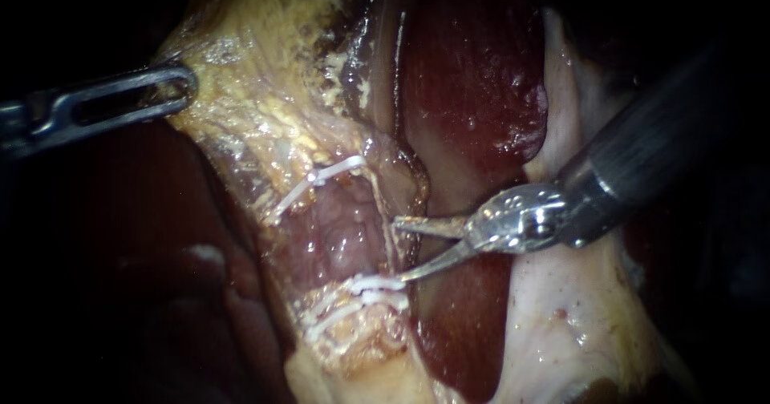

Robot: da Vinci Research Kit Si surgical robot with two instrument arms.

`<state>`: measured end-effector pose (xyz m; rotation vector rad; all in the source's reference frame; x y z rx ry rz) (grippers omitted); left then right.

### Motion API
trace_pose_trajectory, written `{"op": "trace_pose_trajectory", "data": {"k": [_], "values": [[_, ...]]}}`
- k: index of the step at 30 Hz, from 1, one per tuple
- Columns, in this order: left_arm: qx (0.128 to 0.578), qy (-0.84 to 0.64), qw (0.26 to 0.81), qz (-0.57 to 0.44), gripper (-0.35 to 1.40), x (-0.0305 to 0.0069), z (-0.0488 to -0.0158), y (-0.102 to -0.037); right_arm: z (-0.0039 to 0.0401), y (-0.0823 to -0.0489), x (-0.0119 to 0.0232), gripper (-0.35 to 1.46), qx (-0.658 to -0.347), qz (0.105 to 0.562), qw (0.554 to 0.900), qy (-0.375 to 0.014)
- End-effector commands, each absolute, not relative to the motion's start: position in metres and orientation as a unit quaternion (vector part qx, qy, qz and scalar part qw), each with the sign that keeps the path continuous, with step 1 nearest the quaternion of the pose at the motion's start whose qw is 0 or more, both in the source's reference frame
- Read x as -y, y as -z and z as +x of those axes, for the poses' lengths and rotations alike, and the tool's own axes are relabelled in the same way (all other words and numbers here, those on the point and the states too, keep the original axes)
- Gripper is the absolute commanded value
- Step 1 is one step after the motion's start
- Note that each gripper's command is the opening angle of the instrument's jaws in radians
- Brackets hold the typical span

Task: Go back from the cut right tube

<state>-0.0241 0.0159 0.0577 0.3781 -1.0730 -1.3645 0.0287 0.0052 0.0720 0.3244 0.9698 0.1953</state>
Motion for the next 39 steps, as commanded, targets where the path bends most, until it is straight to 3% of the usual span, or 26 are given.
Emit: {"op": "trace_pose_trajectory", "data": {"k": [1,13,28,39], "values": [[0.469,0.595,0.631,0.166,-0.35,-0.0158,-0.0242,-0.0578,0.0282,-0.0715,-0.0055,1.43,-0.465,0.151,0.867,-0.092],[0.467,0.589,0.637,0.170,-0.35,-0.0146,-0.0260,-0.0601,0.0253,-0.0681,-0.0076,1.43,-0.474,0.124,0.867,-0.091],[0.442,0.566,0.668,0.197,-0.35,-0.0130,-0.0347,-0.0679,0.0255,-0.0684,-0.0070,1.43,-0.478,0.130,0.864,-0.084],[0.442,0.564,0.668,0.199,-0.35,-0.0129,-0.0348,-0.0679,0.0254,-0.0683,-0.0070,1.43,-0.479,0.131,0.864,-0.083]]}}
